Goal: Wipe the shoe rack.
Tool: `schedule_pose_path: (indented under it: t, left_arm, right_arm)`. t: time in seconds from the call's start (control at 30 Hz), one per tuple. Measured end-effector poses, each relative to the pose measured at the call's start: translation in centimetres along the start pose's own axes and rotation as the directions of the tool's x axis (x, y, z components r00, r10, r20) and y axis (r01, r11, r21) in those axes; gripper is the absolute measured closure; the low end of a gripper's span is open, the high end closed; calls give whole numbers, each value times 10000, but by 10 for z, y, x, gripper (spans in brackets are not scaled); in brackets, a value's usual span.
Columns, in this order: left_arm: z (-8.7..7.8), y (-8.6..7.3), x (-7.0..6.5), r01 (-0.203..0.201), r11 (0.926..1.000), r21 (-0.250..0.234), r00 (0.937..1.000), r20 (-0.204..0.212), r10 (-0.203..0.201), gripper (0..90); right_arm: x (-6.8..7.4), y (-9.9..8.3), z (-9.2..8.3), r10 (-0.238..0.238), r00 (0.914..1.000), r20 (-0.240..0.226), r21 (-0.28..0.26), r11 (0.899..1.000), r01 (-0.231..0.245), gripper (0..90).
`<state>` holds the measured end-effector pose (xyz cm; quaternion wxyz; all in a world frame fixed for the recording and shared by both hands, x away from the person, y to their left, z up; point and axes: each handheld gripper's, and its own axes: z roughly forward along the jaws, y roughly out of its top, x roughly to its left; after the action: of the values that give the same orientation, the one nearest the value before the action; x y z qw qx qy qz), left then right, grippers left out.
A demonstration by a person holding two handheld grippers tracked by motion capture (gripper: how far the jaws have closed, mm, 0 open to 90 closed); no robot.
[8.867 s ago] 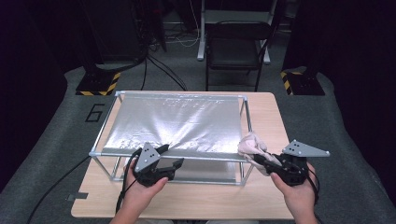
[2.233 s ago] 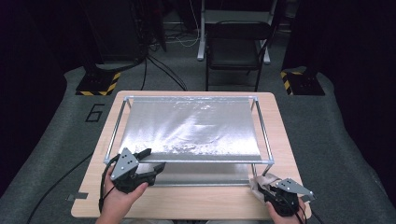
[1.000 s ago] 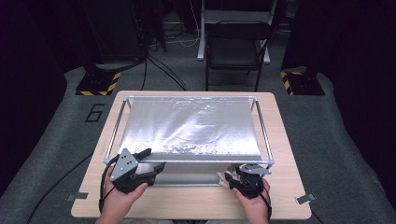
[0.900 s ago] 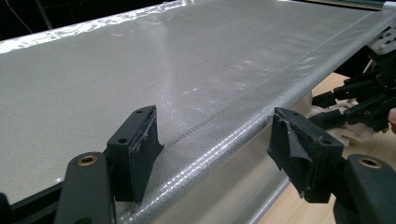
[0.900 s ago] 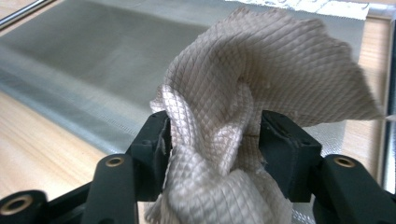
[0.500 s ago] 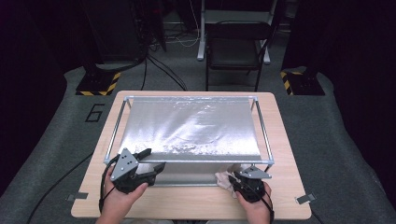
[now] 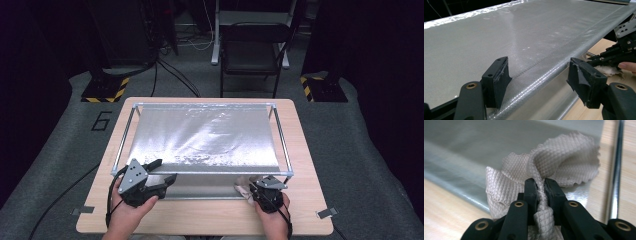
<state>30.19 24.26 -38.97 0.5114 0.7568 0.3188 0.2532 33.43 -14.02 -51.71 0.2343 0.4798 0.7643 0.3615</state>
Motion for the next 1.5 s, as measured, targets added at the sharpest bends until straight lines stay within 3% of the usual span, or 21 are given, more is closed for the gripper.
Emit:
schedule_pose_path:
  t: [0.07,0.23,0.33,0.37,0.47,0.53,0.57,0.6,0.67,0.8,0.9,0.93,0.97,1.0,1.07,1.13,1.23,1.27,1.3,1.37,1.5]
  left_arm:
    - [0,0,0,8,10000,-42,10000,-18,-8,334]
    - [1,0,0,23,10000,-77,10000,-63,-24,333]
    - [2,0,-1,20,10000,-6,10000,-64,-20,333]
    - [2,0,-1,24,10000,-5,10000,-69,-24,333]
    - [2,0,-1,-12,10000,-3,9999,-127,12,332]
    - [2,0,-1,15,10000,7,10000,-96,-15,332]
    - [2,0,-1,20,10000,9,10000,-94,-20,332]
    - [2,0,-1,59,10000,-1,9999,-86,-59,332]
    - [2,0,-2,63,10000,-33,9999,-116,-63,332]
    - [2,0,-1,-42,10000,-18,10000,-86,42,332]
    - [2,0,-1,-34,10000,-11,9999,-97,34,333]
    - [2,0,-1,-59,10000,17,9999,-94,59,333]
    - [2,0,-1,-83,10000,13,9999,-99,83,332]
    - [2,0,-1,-82,10000,13,9999,-103,82,333]
    - [2,0,-1,-64,10000,12,9999,-108,64,333]
    - [2,0,-2,-3,10000,13,9999,-146,3,333]
    - [2,0,-2,-24,10000,35,9999,-140,25,333]
    - [2,0,-1,-36,10000,25,9999,-104,37,333]
    - [2,0,-2,0,10000,18,9999,-107,0,333]
    - [2,0,-2,17,10000,11,9999,-135,-17,333]
    - [2,0,-2,15,10000,27,9999,-133,-14,332]
  right_arm:
    - [-2,-2,1,-47,9999,94,-126,9999,48,793]
    - [-6,-3,3,525,9984,-220,-144,9985,-528,764]
    - [0,-2,3,839,9963,-177,30,9965,-839,761]
    - [0,-1,4,689,9975,-140,8,9976,-689,756]
    - [5,2,8,884,9952,-430,88,9961,-881,750]
    - [9,5,11,498,9977,-459,150,9987,-492,737]
    - [16,7,13,850,9935,-761,115,9964,-844,723]
    - [17,9,14,471,9953,-847,78,9989,-466,678]
    - [24,11,21,459,9919,-1181,233,9988,-434,646]
    - [39,16,26,-414,9961,-774,197,9989,431,721]
    - [39,16,28,-389,9951,-911,123,9991,402,721]
    - [43,16,27,296,9938,-1076,487,9985,-244,724]
    - [40,15,28,225,9922,-1224,208,9996,-201,726]
    - [35,15,28,-216,9918,-1261,204,9995,243,726]
    - [34,14,25,434,9885,-1451,272,9988,-399,727]
    - [25,13,24,9,9941,-1081,189,9998,11,727]
    - [15,10,20,306,9964,-789,130,9995,-297,728]
    - [8,8,19,116,9986,-517,212,9997,-106,728]
    - [8,7,17,615,9971,-446,278,9978,-603,728]
    - [5,5,14,1032,9934,-496,366,9942,-1015,727]
    - [5,5,15,838,9957,-391,297,9961,-827,725]
